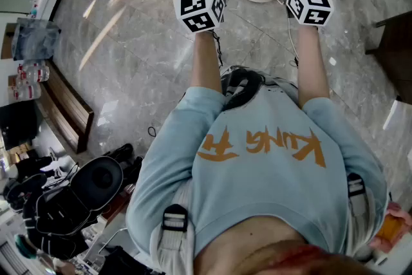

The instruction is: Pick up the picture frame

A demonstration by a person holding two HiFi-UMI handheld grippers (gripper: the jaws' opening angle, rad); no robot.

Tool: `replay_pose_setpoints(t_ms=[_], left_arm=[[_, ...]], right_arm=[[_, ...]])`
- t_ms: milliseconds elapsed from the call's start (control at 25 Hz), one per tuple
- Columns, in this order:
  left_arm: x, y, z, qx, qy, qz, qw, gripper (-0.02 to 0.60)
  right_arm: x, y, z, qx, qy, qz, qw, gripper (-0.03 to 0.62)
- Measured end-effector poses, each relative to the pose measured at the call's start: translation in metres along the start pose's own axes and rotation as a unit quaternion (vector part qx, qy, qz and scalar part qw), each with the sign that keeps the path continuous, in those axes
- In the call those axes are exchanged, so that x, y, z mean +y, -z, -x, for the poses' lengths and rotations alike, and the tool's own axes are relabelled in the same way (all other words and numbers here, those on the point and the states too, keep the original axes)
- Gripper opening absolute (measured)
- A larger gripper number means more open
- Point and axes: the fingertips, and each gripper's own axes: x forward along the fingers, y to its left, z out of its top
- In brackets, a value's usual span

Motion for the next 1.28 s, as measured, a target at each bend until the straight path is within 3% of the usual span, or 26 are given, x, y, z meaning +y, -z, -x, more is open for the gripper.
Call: replay_pose_setpoints(t_ms=[560, 960, 1280], left_arm=[[0.000, -0.003, -0.001, -0.007, -0.016, 0.002, 0.9999, 0.020], [0.041, -0.026, 0.000, -0.014, -0.049, 0.009, 0.9987, 0.020], [0.042, -0.029, -0.030, -0.022, -0.030, 0.003, 0.9993, 0.020]], right_arm=[[-0.017, -0.017, -0.006, -0.032, 0.013, -0.029, 0.999, -0.002], [-0.012, -0.032, -0.025, -0.041, 0.008, -0.043, 0.998, -0.002], [-0.024, -0.041, -0.048, -0.056, 0.012, -0.038, 0.998, -0.002]])
